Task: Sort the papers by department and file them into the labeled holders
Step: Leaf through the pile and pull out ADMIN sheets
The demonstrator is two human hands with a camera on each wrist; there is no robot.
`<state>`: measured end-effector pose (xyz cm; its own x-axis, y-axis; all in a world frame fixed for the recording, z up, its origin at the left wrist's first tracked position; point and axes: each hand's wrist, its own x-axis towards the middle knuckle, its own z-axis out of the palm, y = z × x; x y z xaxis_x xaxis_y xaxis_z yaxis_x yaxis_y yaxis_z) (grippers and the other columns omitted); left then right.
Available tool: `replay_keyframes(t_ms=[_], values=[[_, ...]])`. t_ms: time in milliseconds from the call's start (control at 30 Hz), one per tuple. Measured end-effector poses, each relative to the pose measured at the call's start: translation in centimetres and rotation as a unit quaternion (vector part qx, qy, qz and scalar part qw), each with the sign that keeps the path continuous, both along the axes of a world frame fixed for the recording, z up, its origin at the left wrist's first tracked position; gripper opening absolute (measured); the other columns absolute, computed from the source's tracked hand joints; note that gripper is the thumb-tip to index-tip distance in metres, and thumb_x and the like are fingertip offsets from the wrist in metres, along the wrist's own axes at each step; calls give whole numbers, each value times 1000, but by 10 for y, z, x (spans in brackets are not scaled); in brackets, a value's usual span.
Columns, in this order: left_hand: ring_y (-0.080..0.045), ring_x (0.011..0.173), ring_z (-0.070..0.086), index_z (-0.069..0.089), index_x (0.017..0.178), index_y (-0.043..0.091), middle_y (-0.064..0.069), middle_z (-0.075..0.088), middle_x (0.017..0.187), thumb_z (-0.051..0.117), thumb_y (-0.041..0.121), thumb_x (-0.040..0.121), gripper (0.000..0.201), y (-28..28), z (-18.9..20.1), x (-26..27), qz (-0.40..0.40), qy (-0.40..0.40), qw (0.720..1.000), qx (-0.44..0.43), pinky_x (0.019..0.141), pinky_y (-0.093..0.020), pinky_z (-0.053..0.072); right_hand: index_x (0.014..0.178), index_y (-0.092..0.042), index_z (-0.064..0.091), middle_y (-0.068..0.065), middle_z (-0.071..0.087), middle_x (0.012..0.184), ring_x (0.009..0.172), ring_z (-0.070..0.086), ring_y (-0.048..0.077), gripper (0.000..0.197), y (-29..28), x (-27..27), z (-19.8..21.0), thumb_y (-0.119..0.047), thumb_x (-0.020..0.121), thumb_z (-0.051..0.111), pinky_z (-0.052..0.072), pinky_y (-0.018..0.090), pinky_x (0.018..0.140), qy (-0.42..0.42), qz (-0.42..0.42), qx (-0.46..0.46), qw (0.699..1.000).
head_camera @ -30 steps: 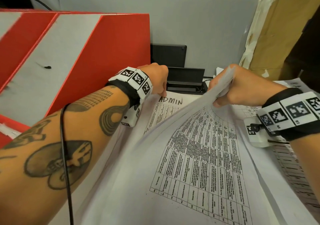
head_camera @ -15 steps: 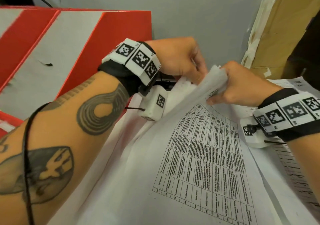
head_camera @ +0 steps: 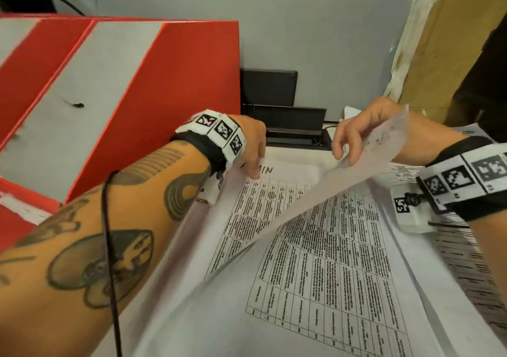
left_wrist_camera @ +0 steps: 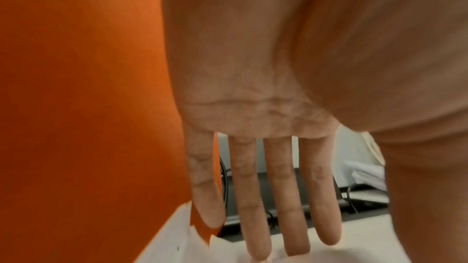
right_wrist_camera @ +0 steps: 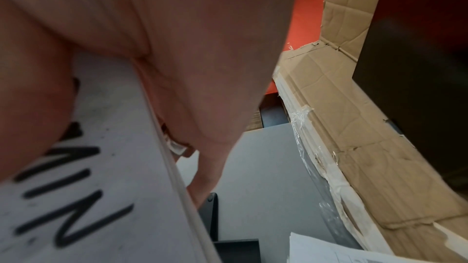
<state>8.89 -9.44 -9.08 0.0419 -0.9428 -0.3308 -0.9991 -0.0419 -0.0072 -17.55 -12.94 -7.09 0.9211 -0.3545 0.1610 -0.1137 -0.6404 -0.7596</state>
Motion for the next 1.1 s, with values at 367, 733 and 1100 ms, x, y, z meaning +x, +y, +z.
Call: replay_keyframes(t_ms=[367,733,1100], values=[[-19,77,68,80,90,18,2,72,85,83,24,86,8,0,0,-4,32,4,990,-134,59,-29,54,84,-27,77,-16,78,83,78,73,1,33,4,3,0,-1,69,90,54,19,73,64,-134,-121,981],[-47,128,52,47,140,-6,-29,50,141,47,15,107,39,19,26,-12,91,-2,970,-225,107,-52,42,108,-33,78,-22,77,104,98,73,2,22,35,16,33,-21,90,75,59,40,91,93,-158,-215,959],[-30,92,69,74,102,19,-5,69,101,70,24,94,11,12,34,-8,8,-25,976,-215,84,-47,61,116,-29,73,-13,71,107,89,67,6,21,20,36,-13,-32,95,71,53,25,74,261,-189,-260,910]])
